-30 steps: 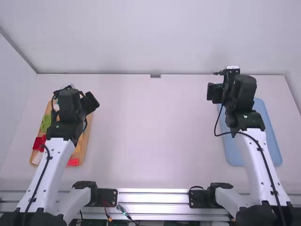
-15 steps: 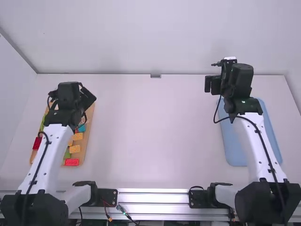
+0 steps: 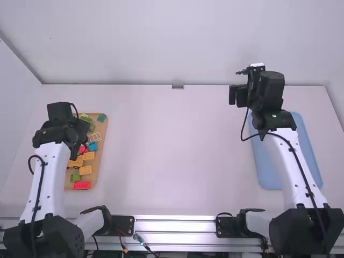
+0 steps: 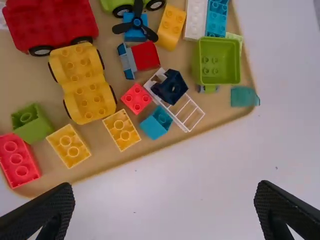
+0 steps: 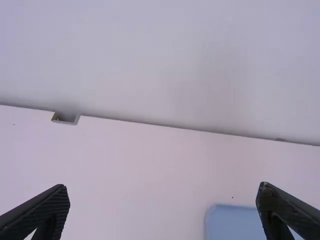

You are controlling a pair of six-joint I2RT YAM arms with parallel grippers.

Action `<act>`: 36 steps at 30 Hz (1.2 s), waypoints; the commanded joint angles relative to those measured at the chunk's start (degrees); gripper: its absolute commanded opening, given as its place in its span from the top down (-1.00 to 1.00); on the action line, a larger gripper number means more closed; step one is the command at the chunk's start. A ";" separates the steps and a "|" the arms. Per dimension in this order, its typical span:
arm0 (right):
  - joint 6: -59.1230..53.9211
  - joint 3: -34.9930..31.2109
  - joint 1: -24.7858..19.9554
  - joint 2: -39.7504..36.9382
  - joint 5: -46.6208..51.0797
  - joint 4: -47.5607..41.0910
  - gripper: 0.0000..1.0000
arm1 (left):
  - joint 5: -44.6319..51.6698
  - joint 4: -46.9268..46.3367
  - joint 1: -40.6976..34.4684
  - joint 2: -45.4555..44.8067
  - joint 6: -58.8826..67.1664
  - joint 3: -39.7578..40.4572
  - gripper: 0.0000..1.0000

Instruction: Assemble lego blocks to make yellow taxi

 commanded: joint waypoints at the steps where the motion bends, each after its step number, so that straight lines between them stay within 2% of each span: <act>1: 0.35 1.77 1.09 0.28 -0.02 0.00 -0.98 | -3.74 -1.01 0.61 0.31 -4.11 -1.95 -0.98; 8: 0.31 1.77 4.13 0.28 0.15 0.26 -0.98 | -4.33 -1.40 6.64 3.74 -7.54 -4.68 -0.98; 12: -2.16 1.77 5.25 0.28 0.17 0.35 -0.98 | 1.51 0.76 12.46 9.86 -3.50 -4.66 -1.00; 14: -3.06 1.77 5.84 0.28 0.17 0.13 -0.98 | 5.14 2.71 15.37 14.27 -1.40 -4.66 -0.86; 17: -3.06 1.77 6.19 0.28 0.15 0.02 -0.97 | 6.69 3.89 17.70 18.93 -1.42 -4.66 -0.84; 24: -3.06 1.77 5.64 0.28 0.13 0.22 -0.98 | 8.74 6.99 19.21 23.93 3.82 -4.66 -0.79; 27: -3.04 1.77 5.64 0.28 -0.02 0.07 -0.98 | 8.61 8.22 19.23 24.09 6.54 -4.72 -0.59; 29: -3.08 1.77 5.64 0.28 0.17 -0.17 -0.97 | 8.61 9.11 19.23 24.09 8.07 -4.81 -0.55; 36: -2.62 1.77 5.53 0.28 0.13 -0.48 -0.98 | 7.21 11.41 19.23 24.09 8.83 -7.21 -0.53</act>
